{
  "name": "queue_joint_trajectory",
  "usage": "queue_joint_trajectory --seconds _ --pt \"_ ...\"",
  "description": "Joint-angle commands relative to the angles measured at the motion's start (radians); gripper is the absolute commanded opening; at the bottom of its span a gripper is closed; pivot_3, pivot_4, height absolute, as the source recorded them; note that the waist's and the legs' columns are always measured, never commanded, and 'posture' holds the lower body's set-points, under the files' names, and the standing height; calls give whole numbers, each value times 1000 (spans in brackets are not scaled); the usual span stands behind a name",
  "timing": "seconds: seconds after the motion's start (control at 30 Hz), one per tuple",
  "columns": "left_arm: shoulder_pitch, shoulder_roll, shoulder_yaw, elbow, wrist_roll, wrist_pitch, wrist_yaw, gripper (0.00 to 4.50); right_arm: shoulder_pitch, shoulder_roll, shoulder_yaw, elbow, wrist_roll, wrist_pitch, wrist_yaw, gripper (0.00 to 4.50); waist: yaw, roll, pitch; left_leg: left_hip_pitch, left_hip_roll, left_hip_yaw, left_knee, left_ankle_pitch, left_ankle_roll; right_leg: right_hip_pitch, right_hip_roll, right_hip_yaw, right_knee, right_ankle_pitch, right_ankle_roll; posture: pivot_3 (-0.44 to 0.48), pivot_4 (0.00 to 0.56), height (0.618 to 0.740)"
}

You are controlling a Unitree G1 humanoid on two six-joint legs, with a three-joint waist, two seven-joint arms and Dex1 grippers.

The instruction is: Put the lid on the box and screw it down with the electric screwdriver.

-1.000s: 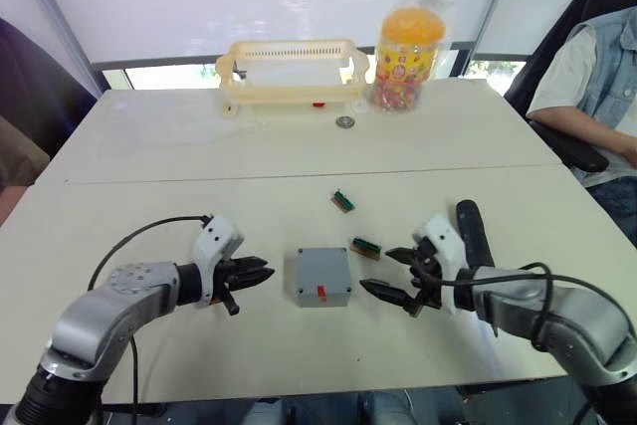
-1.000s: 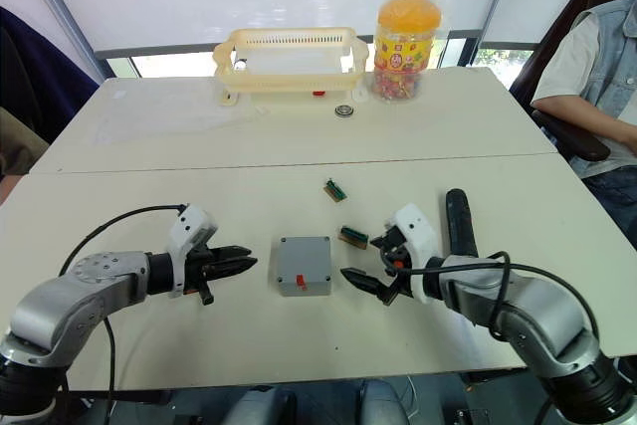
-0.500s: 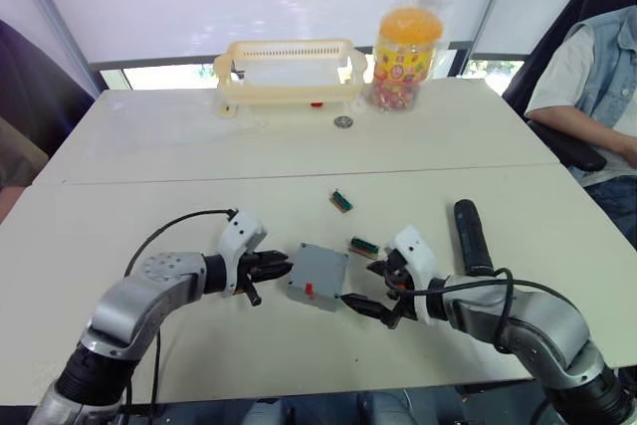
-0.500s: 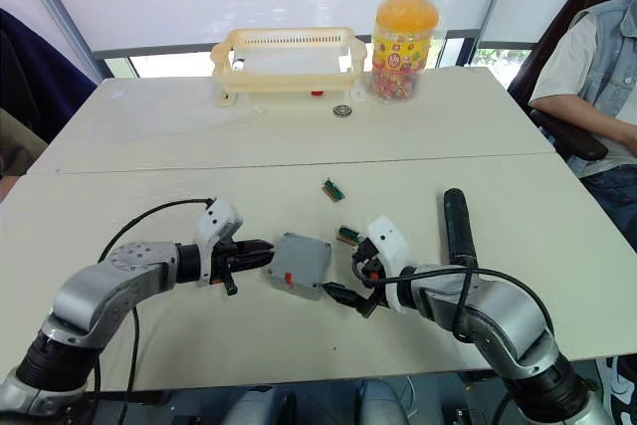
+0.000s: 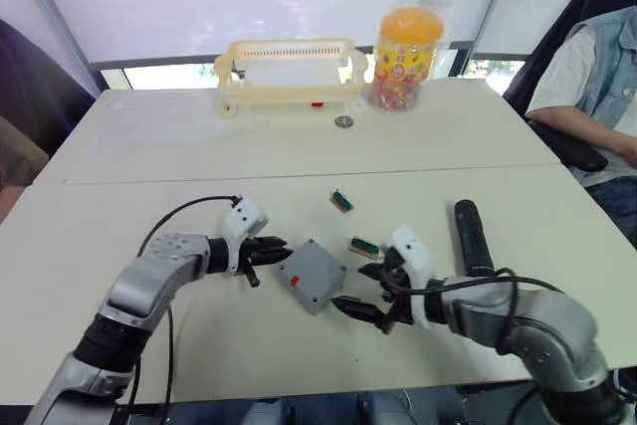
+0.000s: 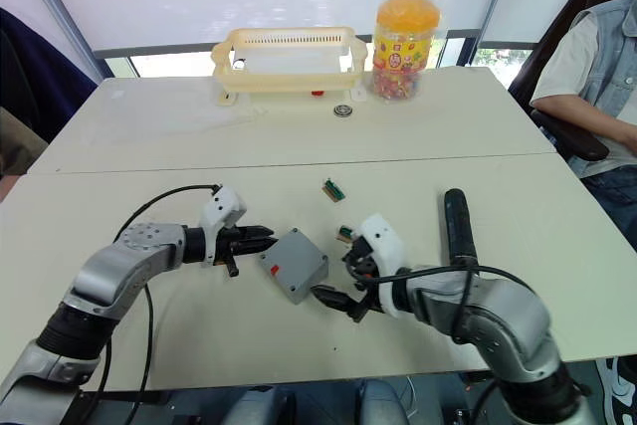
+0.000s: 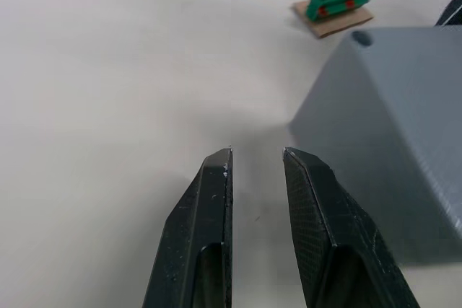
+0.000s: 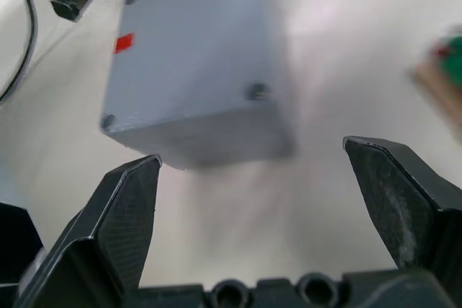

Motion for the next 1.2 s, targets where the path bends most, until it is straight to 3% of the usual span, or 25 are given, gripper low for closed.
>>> queue_joint_trajectory --seconds 0.03,0.27,0.47,0.83,1.2 --pt "63 31 117 -82 -71 67 10 1073 28 -51 -107 -26 43 -57 85 4427 -7 0 0 0 0 0 0 0 0 0 0 0 0 0 0 0 150 740" --pt "303 87 272 -354 -276 236 1 1073 9 -10 -99 25 80 -129 149 4427 -22 -1 0 2 2 -2 -1 0 0 -1 0 0 4 0 0 0 150 740" --pt "383 89 275 -436 -306 256 42 1073 -15 13 19 90 -6 -206 188 4427 -20 -1 -1 4 2 -3 0 0 0 0 0 1 6 0 0 0 150 740" --pt "328 22 185 -374 -228 197 143 1073 -31 42 131 193 -127 -329 257 4427 -20 -1 -1 5 1 0 0 0 -1 1 0 1 6 0 0 0 150 740" --pt "201 -22 123 -268 -157 144 160 1073 -14 99 163 130 -87 -286 252 4427 -20 -1 -1 6 0 0 0 0 -1 0 0 1 10 0 -1 0 150 740"
